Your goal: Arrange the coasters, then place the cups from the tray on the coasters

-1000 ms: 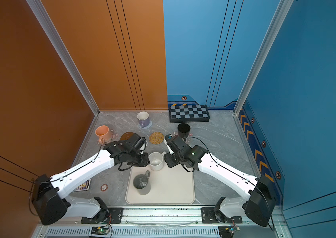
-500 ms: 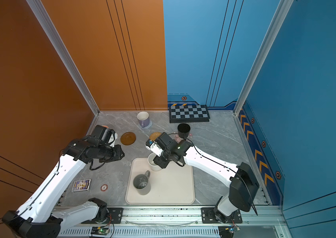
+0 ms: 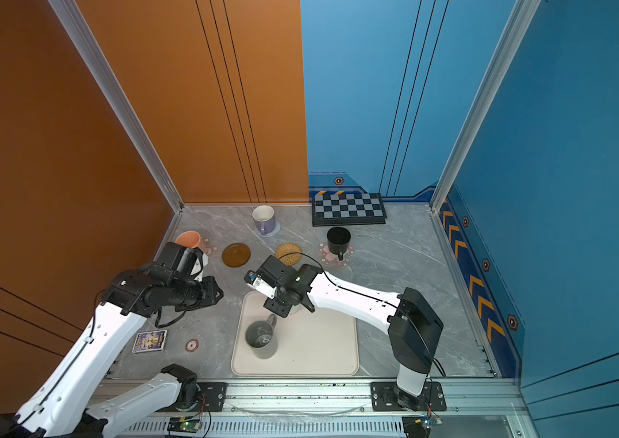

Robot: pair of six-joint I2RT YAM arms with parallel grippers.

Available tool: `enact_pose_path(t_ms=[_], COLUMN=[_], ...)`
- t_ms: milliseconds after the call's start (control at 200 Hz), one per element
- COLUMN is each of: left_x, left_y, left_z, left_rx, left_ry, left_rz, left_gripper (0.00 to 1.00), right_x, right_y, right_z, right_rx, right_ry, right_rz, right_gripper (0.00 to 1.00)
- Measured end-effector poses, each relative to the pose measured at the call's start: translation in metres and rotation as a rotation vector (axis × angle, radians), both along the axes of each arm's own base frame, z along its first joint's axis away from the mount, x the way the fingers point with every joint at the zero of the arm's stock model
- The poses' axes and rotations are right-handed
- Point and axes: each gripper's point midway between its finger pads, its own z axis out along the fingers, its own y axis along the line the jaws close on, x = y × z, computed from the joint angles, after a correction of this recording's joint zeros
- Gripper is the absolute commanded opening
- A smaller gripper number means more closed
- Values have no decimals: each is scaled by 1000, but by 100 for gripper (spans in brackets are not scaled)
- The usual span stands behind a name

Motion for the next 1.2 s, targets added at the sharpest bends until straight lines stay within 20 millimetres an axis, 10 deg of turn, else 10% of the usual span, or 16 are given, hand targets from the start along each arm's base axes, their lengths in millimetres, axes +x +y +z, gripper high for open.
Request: enact_pose_path(t_ms=[621,1201], left_x=[-8,-16], left_y=[5,7], left_z=[-2,-7], left_rx=[-5,-6], left_ry=[-10,-10], left_rz=[9,9], left_gripper=[34,35], right_x=[-12,-60], right_y=[11,-50], right_z=[-19,-25], right_rx=[-145,-215], right_ry=[-148,-36], right_rz=[54,47], right_gripper=[52,52])
